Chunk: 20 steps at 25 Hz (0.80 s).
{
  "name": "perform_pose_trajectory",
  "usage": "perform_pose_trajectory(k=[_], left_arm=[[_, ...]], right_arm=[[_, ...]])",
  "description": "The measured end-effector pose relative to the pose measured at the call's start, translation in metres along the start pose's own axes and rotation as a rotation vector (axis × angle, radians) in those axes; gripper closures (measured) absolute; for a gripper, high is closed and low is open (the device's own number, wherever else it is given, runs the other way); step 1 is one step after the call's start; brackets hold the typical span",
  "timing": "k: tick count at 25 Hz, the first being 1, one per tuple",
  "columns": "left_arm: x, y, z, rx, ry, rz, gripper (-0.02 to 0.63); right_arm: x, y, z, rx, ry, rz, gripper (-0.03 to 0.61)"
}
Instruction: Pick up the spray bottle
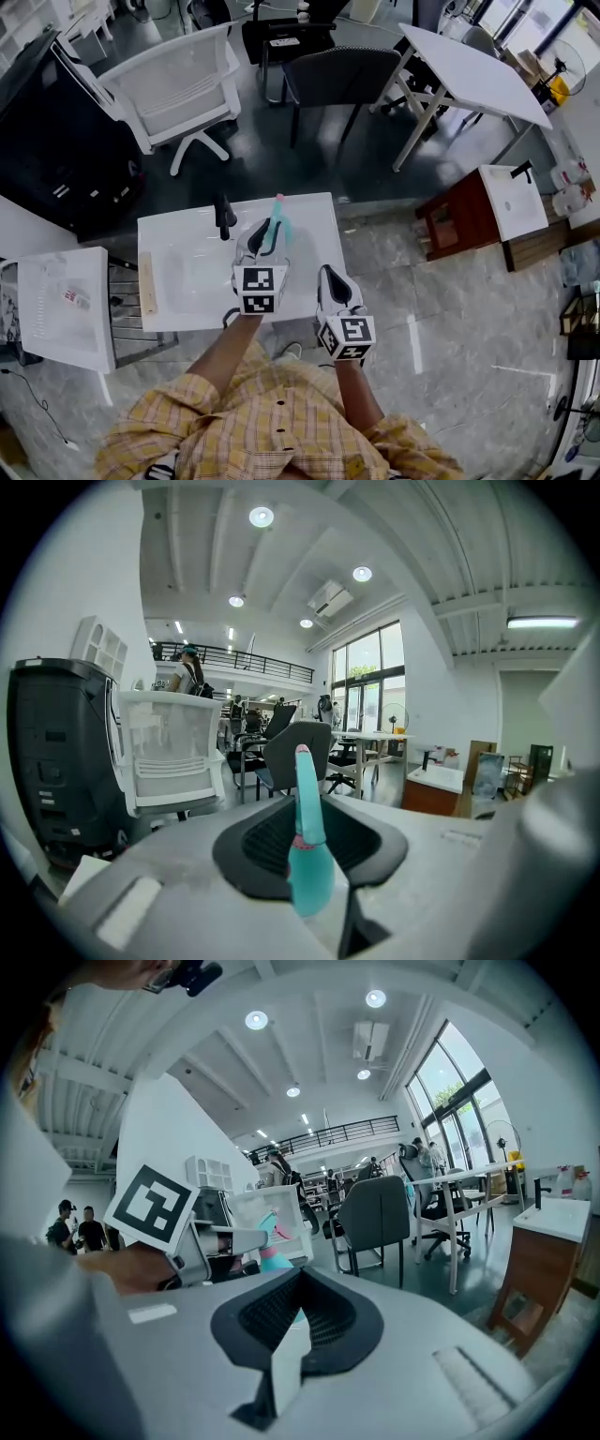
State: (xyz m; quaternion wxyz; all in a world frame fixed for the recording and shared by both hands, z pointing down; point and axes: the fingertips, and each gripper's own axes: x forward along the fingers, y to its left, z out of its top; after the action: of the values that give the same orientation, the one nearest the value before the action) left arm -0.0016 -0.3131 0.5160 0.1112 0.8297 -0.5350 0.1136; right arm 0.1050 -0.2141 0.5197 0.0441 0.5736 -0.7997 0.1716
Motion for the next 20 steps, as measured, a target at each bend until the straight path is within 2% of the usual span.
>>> perform_pose_trajectory(k=[20], left_arm=[[-0.093,-0.032,0.026,0.039,-0.085,-0.033,0.531]], right_arm=[[-0.049,0.023,0.05,-0.053,-0.091,-0.001,0.58]])
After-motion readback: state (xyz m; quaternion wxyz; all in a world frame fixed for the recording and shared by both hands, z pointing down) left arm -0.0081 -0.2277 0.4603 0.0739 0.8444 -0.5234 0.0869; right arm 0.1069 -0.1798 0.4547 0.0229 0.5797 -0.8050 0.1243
